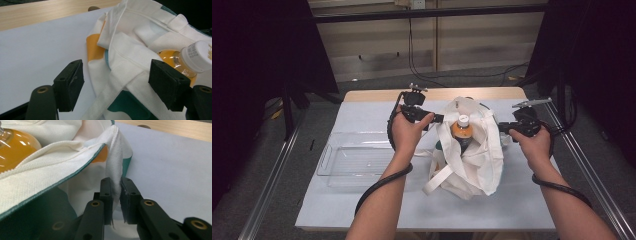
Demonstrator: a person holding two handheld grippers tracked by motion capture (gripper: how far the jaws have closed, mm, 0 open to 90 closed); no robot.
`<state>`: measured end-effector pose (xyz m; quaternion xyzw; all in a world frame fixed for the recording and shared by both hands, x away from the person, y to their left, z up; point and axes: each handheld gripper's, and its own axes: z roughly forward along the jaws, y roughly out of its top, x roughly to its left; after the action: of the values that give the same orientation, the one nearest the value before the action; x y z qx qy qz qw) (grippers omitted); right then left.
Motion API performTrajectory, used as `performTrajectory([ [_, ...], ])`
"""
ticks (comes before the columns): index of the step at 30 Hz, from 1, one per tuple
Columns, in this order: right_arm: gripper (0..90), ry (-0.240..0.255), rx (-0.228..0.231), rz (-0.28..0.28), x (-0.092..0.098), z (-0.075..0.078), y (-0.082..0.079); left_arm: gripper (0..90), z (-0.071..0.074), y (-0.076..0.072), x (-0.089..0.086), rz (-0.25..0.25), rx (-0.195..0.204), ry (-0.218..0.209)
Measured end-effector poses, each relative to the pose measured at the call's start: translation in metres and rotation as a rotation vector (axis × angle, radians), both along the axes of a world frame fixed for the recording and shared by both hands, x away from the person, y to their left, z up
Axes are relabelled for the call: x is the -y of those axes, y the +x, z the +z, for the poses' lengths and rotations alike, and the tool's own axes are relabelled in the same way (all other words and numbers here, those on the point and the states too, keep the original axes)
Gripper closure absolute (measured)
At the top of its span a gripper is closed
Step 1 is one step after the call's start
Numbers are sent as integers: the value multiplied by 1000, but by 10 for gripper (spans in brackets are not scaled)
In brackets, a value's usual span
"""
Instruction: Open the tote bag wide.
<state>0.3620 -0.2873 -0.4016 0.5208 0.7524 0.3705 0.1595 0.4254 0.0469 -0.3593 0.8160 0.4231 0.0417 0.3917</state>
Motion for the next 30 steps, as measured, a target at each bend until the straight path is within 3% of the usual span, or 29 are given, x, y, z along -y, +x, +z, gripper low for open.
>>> performTrajectory([
  [11, 698, 0, 5, -31, 7, 13, -2, 274, -5, -1, 11, 4, 6, 12],
  [30, 623, 12, 12, -40, 6, 33, 4, 274, -5, -1, 7, -6, 9, 26],
])
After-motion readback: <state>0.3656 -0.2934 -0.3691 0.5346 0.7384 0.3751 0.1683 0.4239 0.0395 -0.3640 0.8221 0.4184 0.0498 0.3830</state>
